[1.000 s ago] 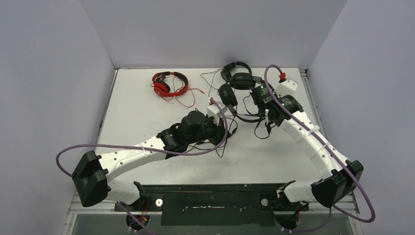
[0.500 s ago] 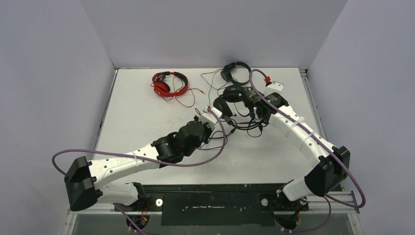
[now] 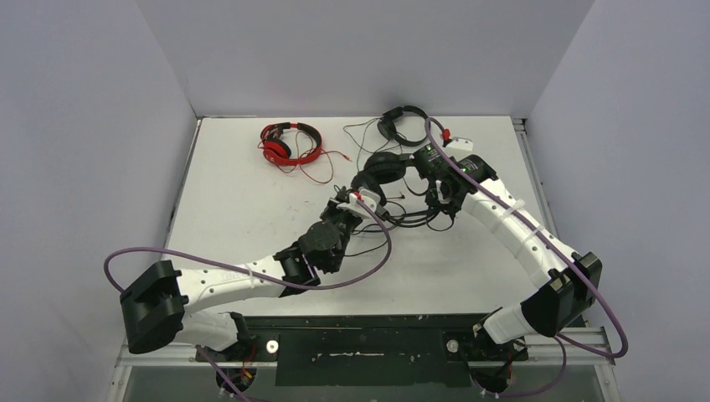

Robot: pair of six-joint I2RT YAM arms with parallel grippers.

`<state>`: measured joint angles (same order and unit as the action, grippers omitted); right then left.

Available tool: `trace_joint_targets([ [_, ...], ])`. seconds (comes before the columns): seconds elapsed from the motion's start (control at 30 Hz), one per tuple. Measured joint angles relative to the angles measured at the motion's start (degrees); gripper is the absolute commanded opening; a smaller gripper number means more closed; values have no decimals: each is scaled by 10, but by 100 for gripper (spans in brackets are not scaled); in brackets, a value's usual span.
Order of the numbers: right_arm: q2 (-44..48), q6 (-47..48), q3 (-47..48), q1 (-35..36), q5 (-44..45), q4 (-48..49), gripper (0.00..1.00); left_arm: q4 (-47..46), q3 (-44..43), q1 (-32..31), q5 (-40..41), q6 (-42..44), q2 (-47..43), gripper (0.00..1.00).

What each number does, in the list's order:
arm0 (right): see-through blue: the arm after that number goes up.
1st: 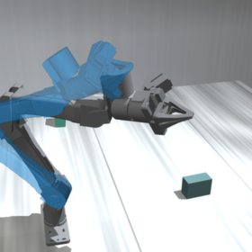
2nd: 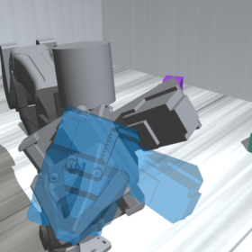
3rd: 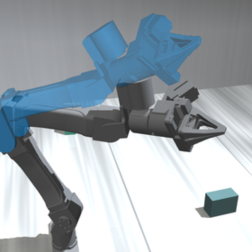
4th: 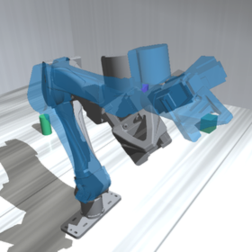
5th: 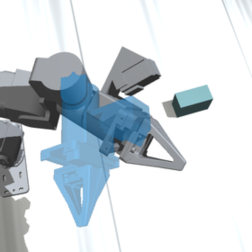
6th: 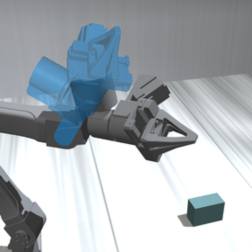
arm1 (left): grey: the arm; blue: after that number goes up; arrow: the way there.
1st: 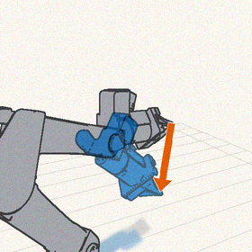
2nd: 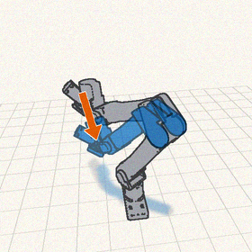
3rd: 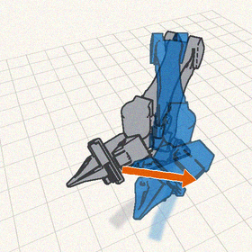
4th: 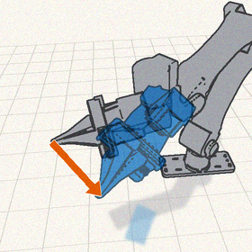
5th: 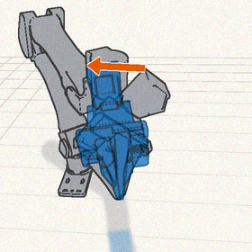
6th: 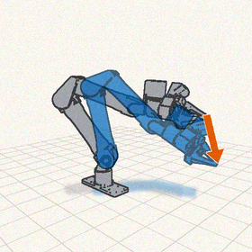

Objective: Wrap the headphones
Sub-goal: Wrap the headphones cable around the headphones.

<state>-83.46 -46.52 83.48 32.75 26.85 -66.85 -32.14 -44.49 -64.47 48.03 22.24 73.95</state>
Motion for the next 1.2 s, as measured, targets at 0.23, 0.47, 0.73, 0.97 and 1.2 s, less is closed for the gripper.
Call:
trace_joint_targets([
  [0.23,1,25,1,-1,-52,0,0,-137,25,1,24,88,41,19],
  [0.47,9,45,2,-1,-72,-5,0,-140,16,27,-8,84,44,24],
  [0.73,20,73,12,-1,-100,-28,0,-126,16,114,-110,7,12,24],
  [0.97,30,75,35,-2,-87,-44,0,-105,20,154,-183,-92,-31,27],
  [1.2,30,82,92,-21,-65,-55,0,-56,123,156,-216,-217,-138,53],
])
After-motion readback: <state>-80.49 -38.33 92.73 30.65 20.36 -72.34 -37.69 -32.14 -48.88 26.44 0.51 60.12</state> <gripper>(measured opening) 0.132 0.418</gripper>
